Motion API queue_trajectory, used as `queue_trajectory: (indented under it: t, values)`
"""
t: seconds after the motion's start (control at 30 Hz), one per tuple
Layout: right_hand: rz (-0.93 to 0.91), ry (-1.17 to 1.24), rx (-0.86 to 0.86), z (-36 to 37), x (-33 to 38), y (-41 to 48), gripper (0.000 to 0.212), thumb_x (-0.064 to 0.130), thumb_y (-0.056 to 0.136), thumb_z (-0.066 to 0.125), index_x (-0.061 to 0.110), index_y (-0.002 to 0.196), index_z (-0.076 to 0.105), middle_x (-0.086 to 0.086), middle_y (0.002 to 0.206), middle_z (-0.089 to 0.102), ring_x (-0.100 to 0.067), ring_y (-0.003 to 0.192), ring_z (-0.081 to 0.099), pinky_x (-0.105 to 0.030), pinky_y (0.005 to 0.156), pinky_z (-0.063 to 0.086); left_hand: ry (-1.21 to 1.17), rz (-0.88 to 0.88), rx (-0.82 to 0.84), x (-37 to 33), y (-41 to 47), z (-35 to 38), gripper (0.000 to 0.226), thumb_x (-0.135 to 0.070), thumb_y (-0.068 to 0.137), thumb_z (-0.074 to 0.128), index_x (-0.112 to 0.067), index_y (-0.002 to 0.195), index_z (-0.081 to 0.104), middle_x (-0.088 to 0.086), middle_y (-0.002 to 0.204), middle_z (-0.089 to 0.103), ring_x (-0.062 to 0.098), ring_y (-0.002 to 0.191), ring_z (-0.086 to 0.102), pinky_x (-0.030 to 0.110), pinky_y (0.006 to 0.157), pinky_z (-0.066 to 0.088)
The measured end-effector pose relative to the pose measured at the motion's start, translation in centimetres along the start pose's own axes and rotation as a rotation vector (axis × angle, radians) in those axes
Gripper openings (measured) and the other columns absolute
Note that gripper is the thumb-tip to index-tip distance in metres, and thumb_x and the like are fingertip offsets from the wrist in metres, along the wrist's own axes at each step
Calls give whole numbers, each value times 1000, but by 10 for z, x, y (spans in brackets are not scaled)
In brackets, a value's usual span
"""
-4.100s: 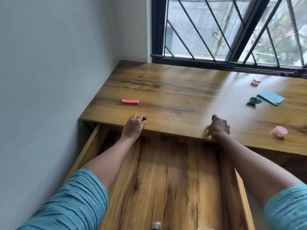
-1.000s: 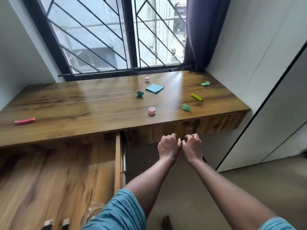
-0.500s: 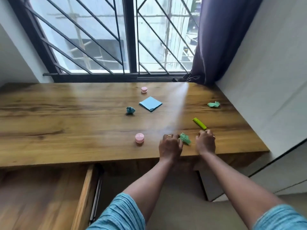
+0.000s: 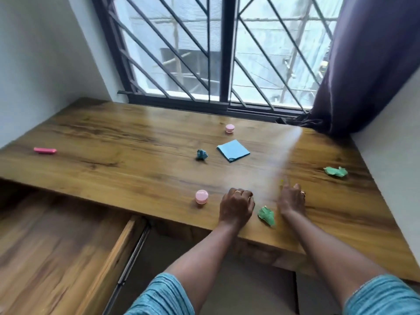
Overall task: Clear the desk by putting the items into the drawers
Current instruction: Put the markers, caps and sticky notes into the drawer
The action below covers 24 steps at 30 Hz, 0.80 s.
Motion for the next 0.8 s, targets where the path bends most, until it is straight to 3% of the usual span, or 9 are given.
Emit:
queue_trajectory:
  t: [0.13, 0.3, 0.4, 0.67, 0.8]
  values:
    - [-283, -147, -30, 23, 45, -13, 56, -1, 92, 31, 21, 144, 32, -24, 115, 46, -43, 102, 51, -45, 91, 42, 54, -69, -105, 23, -6, -19, 8, -23, 71, 72, -19, 79, 72, -1, 72, 71, 19, 70, 66, 26, 58, 54]
    - [-510, -97, 44, 64, 107, -64, 59, -3, 91, 36, 21, 144, 30, -23, 114, 43, -44, 97, 52, -47, 86, 46, 138, -206, -180, 68, -37, -57, 11, -24, 70, 73, -19, 80, 73, -1, 74, 72, 19, 72, 67, 27, 60, 54]
    - [-625, -81, 118, 86, 139, -111, 62, -3, 90, 38, 22, 146, 28, -22, 117, 43, -42, 99, 51, -46, 86, 46, 188, -261, -224, 105, -63, -84, 15, -27, 76, 61, -18, 81, 73, 0, 76, 72, 21, 74, 66, 28, 63, 54]
    - [-744, -23, 228, 153, 220, -249, 63, -4, 88, 40, 23, 145, 30, -24, 120, 42, -44, 102, 50, -45, 87, 45, 230, -414, -351, 237, -163, -164, 28, -30, 76, 45, -19, 74, 70, -2, 70, 69, 23, 71, 65, 27, 59, 52]
    - [-748, -33, 212, 186, 255, -321, 60, 0, 89, 40, 23, 144, 32, -23, 118, 43, -44, 99, 53, -44, 82, 46, 219, -430, -388, 299, -224, -212, 13, -24, 75, 57, -19, 76, 69, -2, 71, 69, 22, 71, 65, 25, 58, 52]
Point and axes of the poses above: each hand's wrist, its own y-axis towards the middle knuckle, its own z-axis out of the palm, x = y × z, the point moved 1 cm from there along y, towards the middle knuckle
